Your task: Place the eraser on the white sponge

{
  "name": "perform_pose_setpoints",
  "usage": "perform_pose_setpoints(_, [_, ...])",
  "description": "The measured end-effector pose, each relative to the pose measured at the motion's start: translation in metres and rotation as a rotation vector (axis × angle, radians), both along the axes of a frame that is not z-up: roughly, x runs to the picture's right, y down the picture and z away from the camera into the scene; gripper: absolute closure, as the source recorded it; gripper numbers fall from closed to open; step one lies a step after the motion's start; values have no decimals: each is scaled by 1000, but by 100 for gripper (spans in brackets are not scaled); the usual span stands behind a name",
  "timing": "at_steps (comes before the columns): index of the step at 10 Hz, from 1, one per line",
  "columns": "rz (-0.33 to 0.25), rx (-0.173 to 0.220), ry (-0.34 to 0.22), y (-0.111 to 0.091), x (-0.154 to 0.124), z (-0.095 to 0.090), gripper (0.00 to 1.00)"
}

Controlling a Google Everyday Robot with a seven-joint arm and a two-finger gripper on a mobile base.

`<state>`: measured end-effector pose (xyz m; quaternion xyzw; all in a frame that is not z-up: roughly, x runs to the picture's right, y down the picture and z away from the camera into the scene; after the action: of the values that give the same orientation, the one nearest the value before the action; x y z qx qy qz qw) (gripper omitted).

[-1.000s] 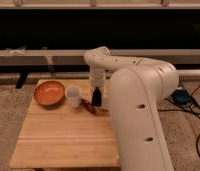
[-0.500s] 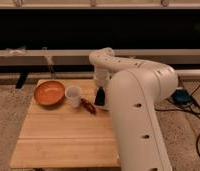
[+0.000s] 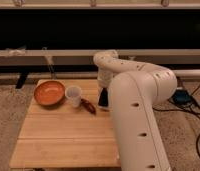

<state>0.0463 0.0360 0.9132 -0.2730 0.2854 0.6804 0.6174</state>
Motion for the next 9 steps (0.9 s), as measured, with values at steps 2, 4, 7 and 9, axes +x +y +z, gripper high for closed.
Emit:
perform_pose_setpoints(2, [5,4,4,0,5,-1,20])
perform_pose_setpoints(4, [6,17,-4,-5,7,-6,20])
perform_pose_setpoints(7, [-12,55,-60,-25,13,-36,20])
perform_pose_setpoints(9, [-41,99,-138,-39,13,-63,20])
